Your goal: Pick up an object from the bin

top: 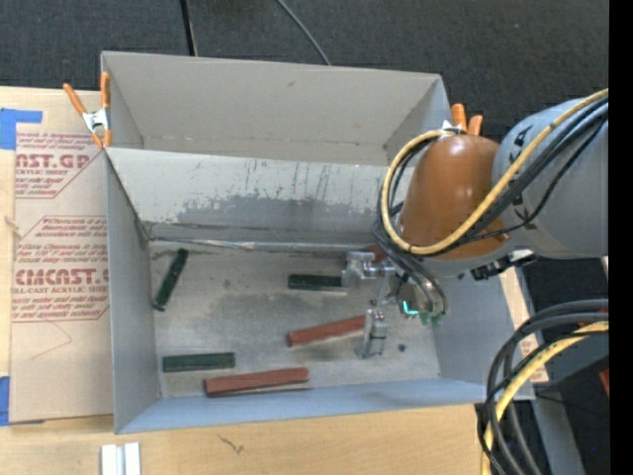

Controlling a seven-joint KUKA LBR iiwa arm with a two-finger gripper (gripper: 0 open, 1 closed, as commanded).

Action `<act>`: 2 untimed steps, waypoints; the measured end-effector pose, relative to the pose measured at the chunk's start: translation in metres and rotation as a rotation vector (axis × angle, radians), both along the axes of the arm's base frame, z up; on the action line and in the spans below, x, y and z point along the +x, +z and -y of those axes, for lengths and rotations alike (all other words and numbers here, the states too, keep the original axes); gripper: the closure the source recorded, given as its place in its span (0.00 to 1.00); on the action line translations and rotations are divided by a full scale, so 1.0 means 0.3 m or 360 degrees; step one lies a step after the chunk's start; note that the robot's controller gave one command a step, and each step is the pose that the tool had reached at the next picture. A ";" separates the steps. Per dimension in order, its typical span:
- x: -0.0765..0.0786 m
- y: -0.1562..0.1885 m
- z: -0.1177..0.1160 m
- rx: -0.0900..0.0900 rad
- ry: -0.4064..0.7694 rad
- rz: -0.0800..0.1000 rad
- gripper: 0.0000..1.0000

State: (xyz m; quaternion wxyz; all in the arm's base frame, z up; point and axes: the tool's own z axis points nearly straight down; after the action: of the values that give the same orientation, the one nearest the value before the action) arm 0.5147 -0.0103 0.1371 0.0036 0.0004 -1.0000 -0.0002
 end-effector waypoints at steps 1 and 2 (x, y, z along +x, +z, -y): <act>0.007 0.012 0.000 0.0000 0.0000 0.0012 0.00; -0.039 -0.161 -0.070 0.0001 -0.0091 0.0021 0.00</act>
Offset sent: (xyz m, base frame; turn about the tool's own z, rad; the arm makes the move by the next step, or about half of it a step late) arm -0.0181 0.0278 -0.0671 0.0738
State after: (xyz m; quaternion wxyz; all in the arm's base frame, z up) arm 0.5029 0.0108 0.0888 -0.0029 -0.0283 -0.9996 -0.0005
